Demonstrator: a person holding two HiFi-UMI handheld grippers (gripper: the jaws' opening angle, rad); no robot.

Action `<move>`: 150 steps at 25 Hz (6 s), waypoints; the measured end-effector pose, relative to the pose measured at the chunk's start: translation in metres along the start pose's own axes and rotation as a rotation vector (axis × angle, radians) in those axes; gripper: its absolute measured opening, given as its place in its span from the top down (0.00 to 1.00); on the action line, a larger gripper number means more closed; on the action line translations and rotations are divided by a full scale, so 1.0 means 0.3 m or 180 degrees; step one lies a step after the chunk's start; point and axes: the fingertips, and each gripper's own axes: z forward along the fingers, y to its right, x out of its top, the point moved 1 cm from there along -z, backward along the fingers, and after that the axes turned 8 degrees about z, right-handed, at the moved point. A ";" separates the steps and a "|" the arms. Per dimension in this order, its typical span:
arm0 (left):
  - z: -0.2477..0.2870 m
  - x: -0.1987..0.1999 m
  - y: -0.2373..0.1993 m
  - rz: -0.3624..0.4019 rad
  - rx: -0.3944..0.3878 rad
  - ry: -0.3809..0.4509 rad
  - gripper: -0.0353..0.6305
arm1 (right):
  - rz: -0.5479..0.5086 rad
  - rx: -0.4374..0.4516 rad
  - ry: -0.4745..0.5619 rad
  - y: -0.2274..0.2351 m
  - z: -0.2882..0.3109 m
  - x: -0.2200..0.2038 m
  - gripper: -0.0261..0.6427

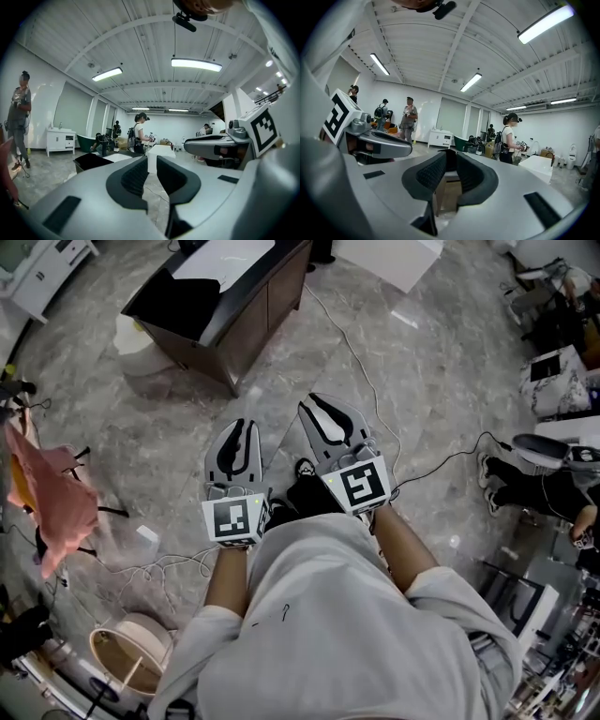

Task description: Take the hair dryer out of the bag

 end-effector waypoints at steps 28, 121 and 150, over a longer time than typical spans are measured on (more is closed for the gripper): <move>1.011 -0.206 -0.659 0.0054 0.0612 -0.0952 0.84 | 0.0161 0.0756 -0.0599 0.563 1.131 -0.136 0.87; 1.419 -0.746 -1.479 -0.0020 -0.0108 -0.2506 0.90 | 0.0907 0.1441 -0.2379 0.128 2.155 -0.762 0.78; 1.418 -0.777 -1.433 -0.0063 -0.0156 -0.2443 0.90 | 0.0712 0.1493 -0.2897 0.217 2.003 -0.763 0.86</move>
